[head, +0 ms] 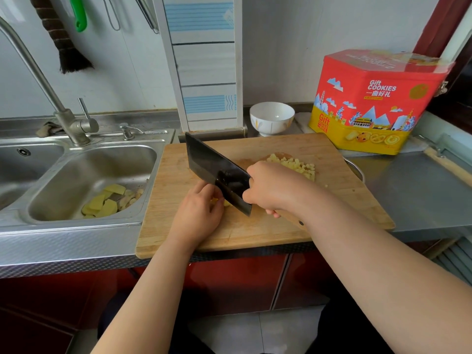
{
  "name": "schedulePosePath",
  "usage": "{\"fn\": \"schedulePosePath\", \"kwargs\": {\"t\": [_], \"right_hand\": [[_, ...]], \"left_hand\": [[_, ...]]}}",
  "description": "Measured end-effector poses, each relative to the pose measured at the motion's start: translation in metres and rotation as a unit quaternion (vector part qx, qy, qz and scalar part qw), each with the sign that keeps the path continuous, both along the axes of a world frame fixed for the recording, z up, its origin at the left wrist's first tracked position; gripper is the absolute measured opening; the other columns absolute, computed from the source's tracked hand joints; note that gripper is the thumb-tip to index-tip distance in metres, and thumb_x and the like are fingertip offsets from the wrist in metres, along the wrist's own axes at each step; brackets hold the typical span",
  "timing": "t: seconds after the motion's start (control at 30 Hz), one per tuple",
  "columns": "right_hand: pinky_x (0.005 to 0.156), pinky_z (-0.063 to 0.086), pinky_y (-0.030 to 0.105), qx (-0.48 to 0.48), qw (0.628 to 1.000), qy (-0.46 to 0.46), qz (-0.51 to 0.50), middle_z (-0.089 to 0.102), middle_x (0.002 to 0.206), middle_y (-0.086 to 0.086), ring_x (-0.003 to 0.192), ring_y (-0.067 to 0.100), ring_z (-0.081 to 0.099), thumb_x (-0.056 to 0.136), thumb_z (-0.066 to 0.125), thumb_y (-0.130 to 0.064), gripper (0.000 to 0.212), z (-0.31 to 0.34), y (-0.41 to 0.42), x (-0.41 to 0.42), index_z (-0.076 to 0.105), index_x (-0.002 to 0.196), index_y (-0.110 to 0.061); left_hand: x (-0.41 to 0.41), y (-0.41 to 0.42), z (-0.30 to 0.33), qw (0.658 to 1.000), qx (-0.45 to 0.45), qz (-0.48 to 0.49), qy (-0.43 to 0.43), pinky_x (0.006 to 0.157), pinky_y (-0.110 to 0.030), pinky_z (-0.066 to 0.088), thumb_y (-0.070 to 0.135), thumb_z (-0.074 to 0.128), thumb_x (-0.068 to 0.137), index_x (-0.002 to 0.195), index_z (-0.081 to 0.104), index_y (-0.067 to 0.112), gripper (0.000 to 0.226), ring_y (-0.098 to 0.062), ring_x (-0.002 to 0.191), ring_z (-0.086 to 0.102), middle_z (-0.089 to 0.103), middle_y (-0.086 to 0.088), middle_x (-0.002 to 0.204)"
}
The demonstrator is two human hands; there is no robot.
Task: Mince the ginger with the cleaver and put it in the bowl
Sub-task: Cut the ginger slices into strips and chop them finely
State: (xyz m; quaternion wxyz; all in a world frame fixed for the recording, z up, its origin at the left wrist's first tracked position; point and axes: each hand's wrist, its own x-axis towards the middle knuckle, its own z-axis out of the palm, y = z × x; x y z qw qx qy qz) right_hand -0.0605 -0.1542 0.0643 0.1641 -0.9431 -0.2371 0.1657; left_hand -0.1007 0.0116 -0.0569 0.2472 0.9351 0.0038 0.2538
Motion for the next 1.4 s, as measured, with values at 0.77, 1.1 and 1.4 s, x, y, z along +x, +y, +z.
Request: {"fn": "schedulePosePath", "kwargs": {"t": [0.77, 1.1, 1.4], "right_hand": [[0.051, 0.052, 0.031, 0.068, 0.997, 0.027, -0.035, 0.065, 0.073, 0.014, 0.048, 0.021, 0.056, 0.091, 0.053, -0.016, 0.037, -0.009, -0.008, 0.011, 0.047, 0.126, -0.01], [0.049, 0.053, 0.029, -0.021, 0.998, -0.041, 0.038, 0.062, 0.068, 0.009, 0.051, 0.022, 0.062, 0.089, 0.051, -0.012, 0.016, -0.002, 0.009, -0.002, 0.045, 0.076, -0.018], [0.048, 0.042, 0.028, -0.068, 0.996, -0.043, 0.047, 0.052, 0.066, 0.006, 0.053, 0.02, 0.05, 0.09, 0.05, -0.006, 0.008, -0.007, 0.026, -0.003, 0.05, 0.093, -0.013]], "left_hand": [[-0.009, 0.001, 0.002, 0.999, -0.027, 0.023, 0.01, 0.069, -0.028, 0.049, 0.024, 0.063, 0.091, 0.094, 0.058, 0.018, 0.008, -0.01, 0.081, 0.056, 0.049, 0.01, 0.104], [-0.009, 0.003, -0.001, 0.999, -0.008, 0.031, 0.012, 0.06, -0.018, 0.035, 0.011, 0.063, 0.089, 0.086, 0.061, 0.014, 0.004, -0.013, 0.075, 0.055, 0.054, 0.008, 0.095], [-0.005, 0.006, -0.001, 1.0, 0.002, 0.028, 0.01, 0.06, -0.03, 0.042, 0.007, 0.063, 0.087, 0.085, 0.065, 0.011, 0.005, -0.019, 0.072, 0.057, 0.06, 0.0, 0.091]]}}
